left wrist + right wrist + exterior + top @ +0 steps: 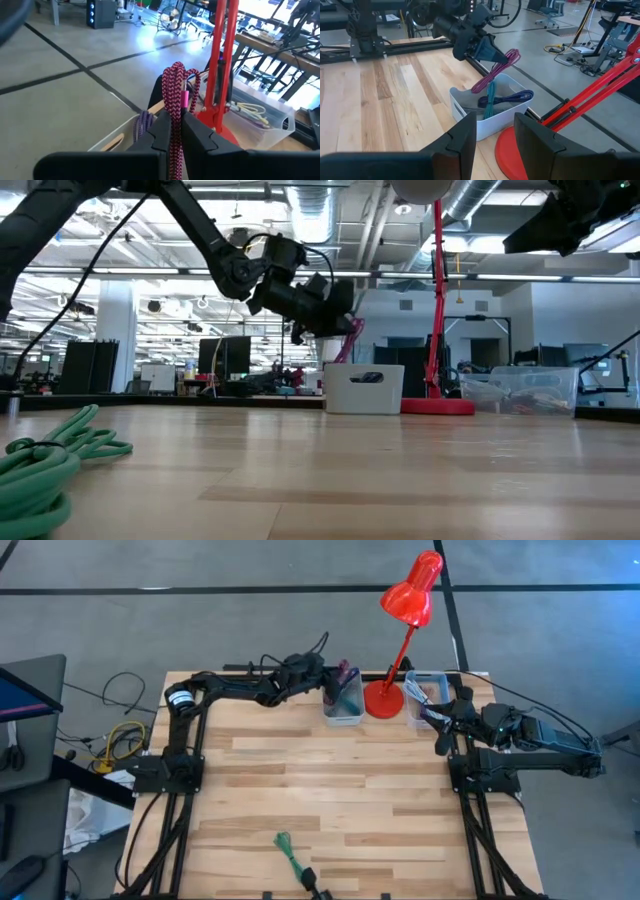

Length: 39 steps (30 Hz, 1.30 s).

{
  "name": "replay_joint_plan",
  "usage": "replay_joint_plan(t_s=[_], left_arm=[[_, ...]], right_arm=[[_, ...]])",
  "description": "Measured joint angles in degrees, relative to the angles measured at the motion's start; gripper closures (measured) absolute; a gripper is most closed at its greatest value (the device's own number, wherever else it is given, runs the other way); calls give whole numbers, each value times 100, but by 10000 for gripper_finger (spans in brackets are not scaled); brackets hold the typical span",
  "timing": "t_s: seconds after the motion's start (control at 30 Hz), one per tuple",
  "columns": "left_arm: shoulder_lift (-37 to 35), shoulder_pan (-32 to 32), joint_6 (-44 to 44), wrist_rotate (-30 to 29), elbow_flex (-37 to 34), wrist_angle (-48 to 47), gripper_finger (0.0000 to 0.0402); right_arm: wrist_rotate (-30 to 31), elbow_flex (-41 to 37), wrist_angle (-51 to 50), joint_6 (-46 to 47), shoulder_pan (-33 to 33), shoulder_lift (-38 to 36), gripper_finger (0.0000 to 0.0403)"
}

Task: Pick & Place USB Port
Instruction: Put the pink patterned charger cable into the white bin, then put the green charger cable into the transparent bin

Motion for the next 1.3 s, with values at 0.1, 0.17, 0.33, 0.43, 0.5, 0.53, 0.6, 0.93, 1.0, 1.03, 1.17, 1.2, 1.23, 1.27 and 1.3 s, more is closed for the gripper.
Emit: replay_joint_plan(t_s=[0.1,0.17,0.33,0.43,0.5,0.53,0.6,0.93,1.0,1.03,1.17,1.2,1.23,1.27,1.3], left_arm=[[1,10,0,2,0,14,380],[1,14,-2,4,0,-3,380],[1,29,-40,2,0,-112,377],[1,29,-127,-154,0,-167,350],[1,29,-129,-206,0,-237,328],[1,29,-127,-207,0,-289,318],[1,29,-129,-209,0,-324,303],[1,12,-173,-51,0,-324,271],[-44,-2,-133,489,0,-437,275],[-96,-14,-93,705,0,-620,278],[-613,-96,250,1053,2,-1944,298],[-785,-133,359,1055,2,-2419,303],[-969,-174,442,1052,2,-2856,308],[-1149,-233,486,1046,2,-3277,311],[-1325,-302,516,1048,2,-3676,315]], right_arm=[[-1,0,2,0,0,-1,278],[-2,0,2,0,0,0,278],[0,0,0,0,0,0,278],[0,0,1,-1,0,0,278],[-1,0,1,-2,0,-1,278],[0,0,0,-2,0,0,278],[-2,0,1,-2,0,-2,278],[0,0,0,-10,0,-1,278],[0,0,0,-15,0,-2,278],[0,0,0,-15,0,-2,278],[0,0,0,-15,-1,0,278],[0,0,0,-15,-4,0,278],[-2,0,0,-15,-4,-1,278],[0,0,-1,-15,-4,0,278],[-1,0,0,-15,-2,0,278]])
